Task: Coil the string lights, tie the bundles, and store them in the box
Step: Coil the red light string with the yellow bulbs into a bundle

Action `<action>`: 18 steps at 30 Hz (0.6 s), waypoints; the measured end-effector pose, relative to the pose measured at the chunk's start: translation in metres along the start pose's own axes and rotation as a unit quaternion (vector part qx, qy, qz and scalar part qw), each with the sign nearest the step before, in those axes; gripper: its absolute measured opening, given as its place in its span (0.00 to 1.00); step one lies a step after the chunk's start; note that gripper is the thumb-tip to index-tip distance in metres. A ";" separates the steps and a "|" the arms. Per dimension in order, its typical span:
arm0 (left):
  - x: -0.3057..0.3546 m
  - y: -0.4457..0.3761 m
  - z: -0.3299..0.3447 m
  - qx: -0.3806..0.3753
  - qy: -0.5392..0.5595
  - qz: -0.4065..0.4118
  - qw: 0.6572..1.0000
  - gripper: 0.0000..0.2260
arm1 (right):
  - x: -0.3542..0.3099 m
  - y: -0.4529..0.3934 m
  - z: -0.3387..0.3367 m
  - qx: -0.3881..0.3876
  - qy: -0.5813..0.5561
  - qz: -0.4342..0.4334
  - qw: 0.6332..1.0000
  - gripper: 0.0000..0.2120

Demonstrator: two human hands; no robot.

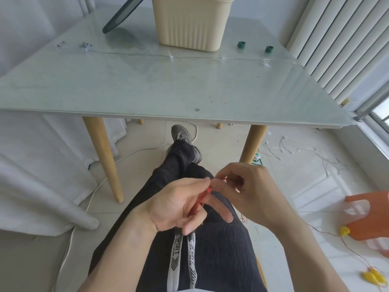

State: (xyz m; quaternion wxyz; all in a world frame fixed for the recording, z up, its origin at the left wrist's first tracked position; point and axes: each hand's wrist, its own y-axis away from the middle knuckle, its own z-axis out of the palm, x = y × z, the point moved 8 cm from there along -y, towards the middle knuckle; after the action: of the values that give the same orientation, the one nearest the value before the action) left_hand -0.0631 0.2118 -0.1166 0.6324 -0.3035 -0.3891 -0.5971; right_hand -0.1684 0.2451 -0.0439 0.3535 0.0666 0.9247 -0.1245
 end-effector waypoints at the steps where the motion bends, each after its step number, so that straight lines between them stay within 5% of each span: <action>1: 0.000 0.000 -0.002 0.013 0.000 0.004 1.000 0.19 | 0.005 -0.001 0.001 0.000 -0.010 0.006 1.000 0.08; 5: -0.007 0.003 -0.014 0.068 -0.062 -0.041 0.995 0.15 | 0.021 -0.001 0.018 -0.058 -0.055 0.033 0.996 0.06; 8: -0.010 0.008 -0.010 0.035 -0.049 -0.075 0.995 0.17 | 0.031 -0.001 0.024 -0.064 -0.064 0.034 0.995 0.10; 14: 0.009 0.013 -0.036 0.119 0.119 0.043 0.985 0.14 | 0.063 0.000 0.024 -0.047 -0.009 0.094 0.994 0.17; 18: 0.026 0.022 -0.066 0.247 0.263 0.179 0.916 0.16 | 0.084 0.009 0.040 -0.127 0.050 0.153 0.979 0.17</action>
State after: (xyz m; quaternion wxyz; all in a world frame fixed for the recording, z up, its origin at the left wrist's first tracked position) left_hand -0.0336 0.1449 -0.1263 0.8627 -0.0344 -0.2832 -0.4175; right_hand -0.2036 0.2452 -0.1304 0.3275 0.1682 0.9282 0.0533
